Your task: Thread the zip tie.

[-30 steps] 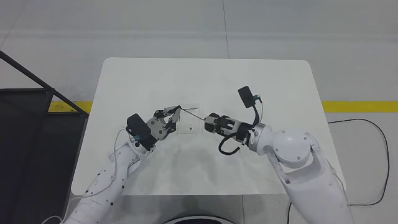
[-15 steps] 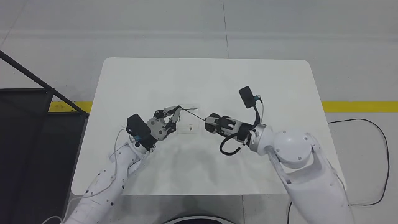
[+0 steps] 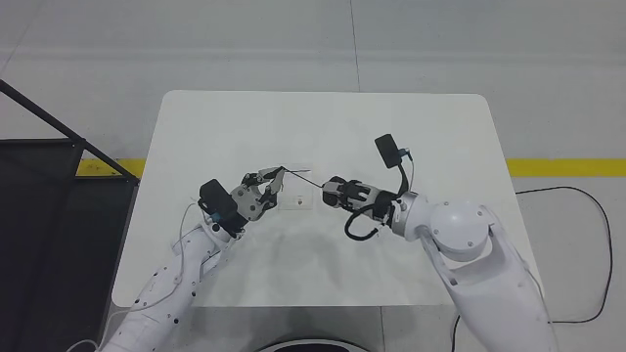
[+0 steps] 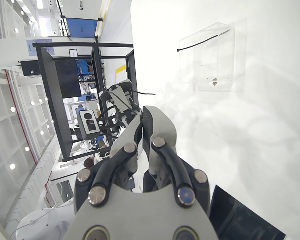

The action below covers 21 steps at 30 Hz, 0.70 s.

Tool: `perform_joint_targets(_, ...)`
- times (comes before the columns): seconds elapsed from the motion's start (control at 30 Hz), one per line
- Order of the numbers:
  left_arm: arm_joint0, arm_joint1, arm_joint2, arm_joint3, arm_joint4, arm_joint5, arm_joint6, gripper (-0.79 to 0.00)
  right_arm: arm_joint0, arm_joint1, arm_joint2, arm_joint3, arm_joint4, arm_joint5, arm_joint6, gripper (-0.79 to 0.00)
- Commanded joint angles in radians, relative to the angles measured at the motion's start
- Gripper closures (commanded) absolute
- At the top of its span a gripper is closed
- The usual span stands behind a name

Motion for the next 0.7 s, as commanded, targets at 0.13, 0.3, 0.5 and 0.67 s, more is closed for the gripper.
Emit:
perform_joint_targets(0.13, 0.000, 0.000, -0.002, 0.000, -0.002, -0.002, 0.000, 0.000, -0.001, 0.002, -0.003, -0.001, -0.001, -0.001, -0.002, 0.000)
perform_joint_targets(0.3, 0.001, -0.001, -0.004, -0.001, -0.001, -0.003, 0.000, 0.000, -0.002, 0.004, -0.003, -0.002, 0.001, -0.002, -0.004, 0.000)
perform_joint_targets(0.5, 0.000, -0.001, -0.004, -0.001, 0.004, -0.004, 0.000, 0.000, -0.001, 0.006, -0.004, -0.001, 0.004, -0.003, -0.002, 0.000)
perform_joint_targets(0.67, -0.001, -0.001, -0.003, 0.000, 0.007, -0.007, 0.001, 0.000, 0.001, 0.007, -0.006, 0.000, 0.006, -0.003, -0.003, 0.000)
